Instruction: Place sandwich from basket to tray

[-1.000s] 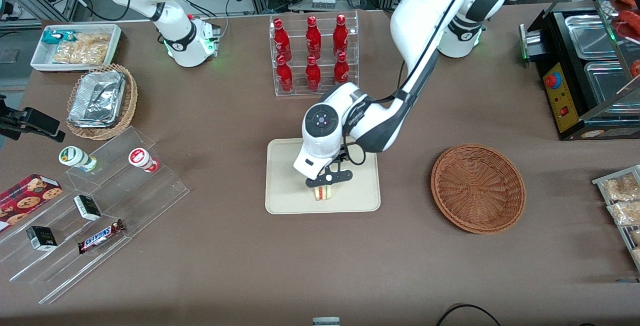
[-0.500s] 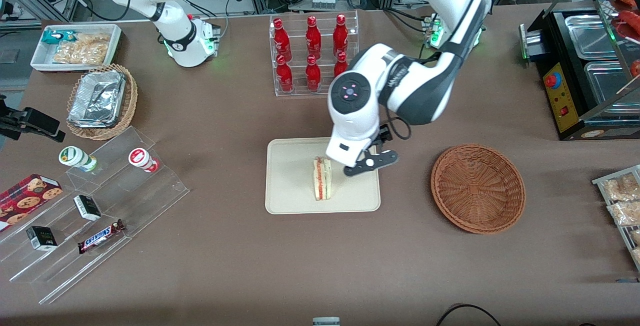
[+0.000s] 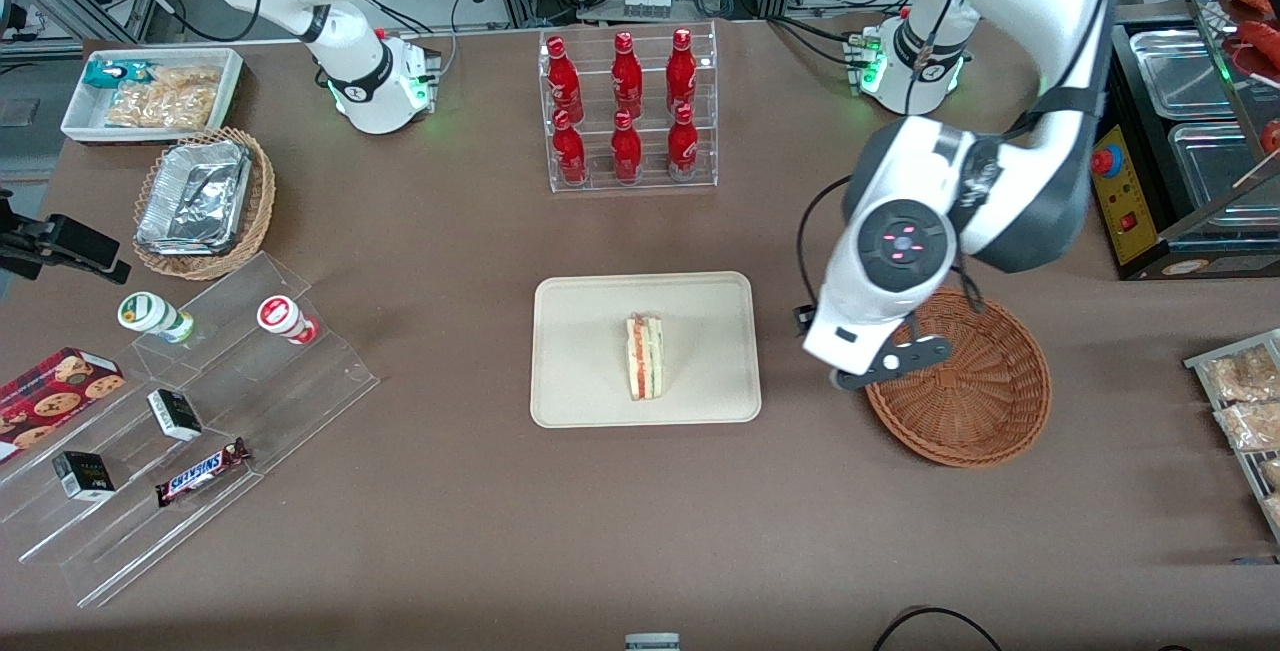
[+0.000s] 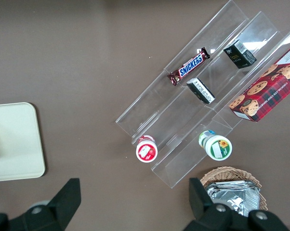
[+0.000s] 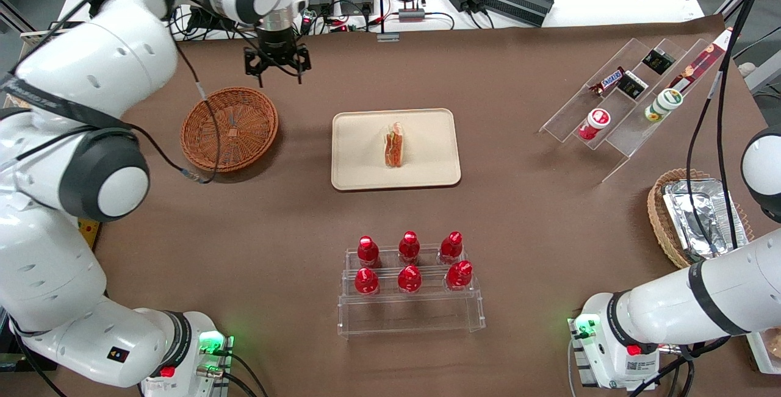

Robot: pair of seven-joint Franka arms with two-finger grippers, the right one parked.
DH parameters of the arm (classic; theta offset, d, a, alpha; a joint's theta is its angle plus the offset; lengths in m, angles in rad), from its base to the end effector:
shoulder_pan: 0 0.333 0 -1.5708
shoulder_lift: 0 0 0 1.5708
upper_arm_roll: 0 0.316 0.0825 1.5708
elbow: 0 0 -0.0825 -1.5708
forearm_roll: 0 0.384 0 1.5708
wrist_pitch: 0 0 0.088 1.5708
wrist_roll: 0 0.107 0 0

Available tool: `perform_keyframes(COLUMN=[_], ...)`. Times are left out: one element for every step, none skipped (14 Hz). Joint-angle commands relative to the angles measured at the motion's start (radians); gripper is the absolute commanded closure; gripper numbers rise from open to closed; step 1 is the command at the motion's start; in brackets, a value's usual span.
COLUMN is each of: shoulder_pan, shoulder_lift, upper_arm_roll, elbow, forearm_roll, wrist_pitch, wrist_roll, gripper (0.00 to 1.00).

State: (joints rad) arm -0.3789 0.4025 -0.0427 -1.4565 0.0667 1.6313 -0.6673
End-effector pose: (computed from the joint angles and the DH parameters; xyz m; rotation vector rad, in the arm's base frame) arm 0.6001 -0.2574 0.4376 -2.9510 -0.3492 0.2524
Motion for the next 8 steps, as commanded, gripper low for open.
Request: perform_keyframes(shoulder_pan=[0.072, 0.101, 0.133, 0.167, 0.195, 0.230, 0.288, 0.337], shoulder_lift=[-0.152, -0.187, -0.223, -0.255, -0.283, -0.301, -0.327, -0.347], upper_arm_roll=[-0.008, -0.008, -0.008, -0.014, -0.014, -0.020, -0.051, -0.078], elbow=[-0.148, -0.178, -0.214, -0.241, -0.257, -0.257, -0.257, -0.258], forearm_roll=[-0.016, -0.016, -0.021, -0.039, -0.054, -0.060, -0.061, -0.061], wrist_pitch=[-0.002, -0.004, -0.004, -0.007, -0.017, -0.042, -0.065, -0.082], wrist_roll=[0.131, 0.181, 0.236, 0.303, 0.374, 0.421, 0.469, 0.515], gripper=[0.00, 0.00, 0.00, 0.00, 0.00, 0.00, 0.00, 0.00])
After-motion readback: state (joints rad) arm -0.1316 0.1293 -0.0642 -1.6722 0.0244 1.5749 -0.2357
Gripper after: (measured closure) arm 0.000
